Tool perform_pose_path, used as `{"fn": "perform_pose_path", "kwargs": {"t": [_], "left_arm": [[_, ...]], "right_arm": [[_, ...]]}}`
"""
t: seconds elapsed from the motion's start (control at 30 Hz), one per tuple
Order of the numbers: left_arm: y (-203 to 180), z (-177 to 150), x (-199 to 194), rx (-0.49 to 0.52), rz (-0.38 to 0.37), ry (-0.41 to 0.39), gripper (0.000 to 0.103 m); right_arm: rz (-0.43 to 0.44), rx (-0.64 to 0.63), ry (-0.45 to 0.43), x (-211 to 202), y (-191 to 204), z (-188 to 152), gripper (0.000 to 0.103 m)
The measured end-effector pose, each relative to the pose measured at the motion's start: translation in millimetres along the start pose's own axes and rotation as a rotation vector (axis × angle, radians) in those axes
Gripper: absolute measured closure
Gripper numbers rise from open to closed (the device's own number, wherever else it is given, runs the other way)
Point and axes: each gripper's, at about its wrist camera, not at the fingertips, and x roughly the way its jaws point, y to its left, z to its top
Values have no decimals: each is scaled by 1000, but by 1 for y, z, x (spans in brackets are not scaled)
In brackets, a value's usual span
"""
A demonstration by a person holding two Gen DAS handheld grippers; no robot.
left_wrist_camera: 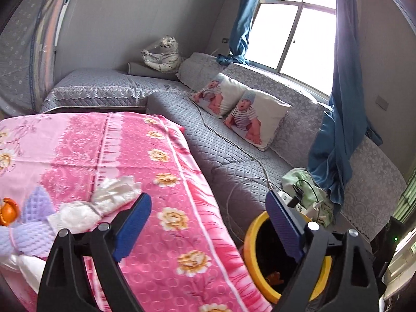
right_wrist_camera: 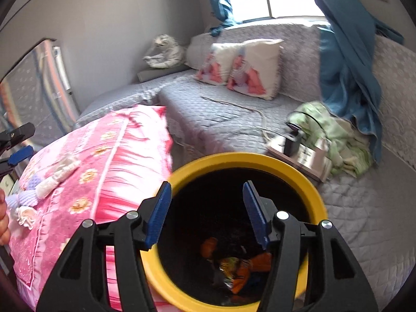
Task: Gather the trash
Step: 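Grasp the green-grey snack bag with the left tool while the right tool grasps white tissue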
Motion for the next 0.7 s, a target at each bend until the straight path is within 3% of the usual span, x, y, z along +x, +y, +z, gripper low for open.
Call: {"fn": "perform_pose_path", "kwargs": {"t": [0.1,0.43,0.7], "left_arm": [[38,3,-23,-11,80,-36,12],[163,-3,-90,-49,330,-49,9],[242,-20,-119,-142,426,-9,8]], "right_arm": [[84,-79,-4,2,41,4,43],[398,-364,51,11,191,-13,36],[572,-546,149,18,289,-43,29]]}}
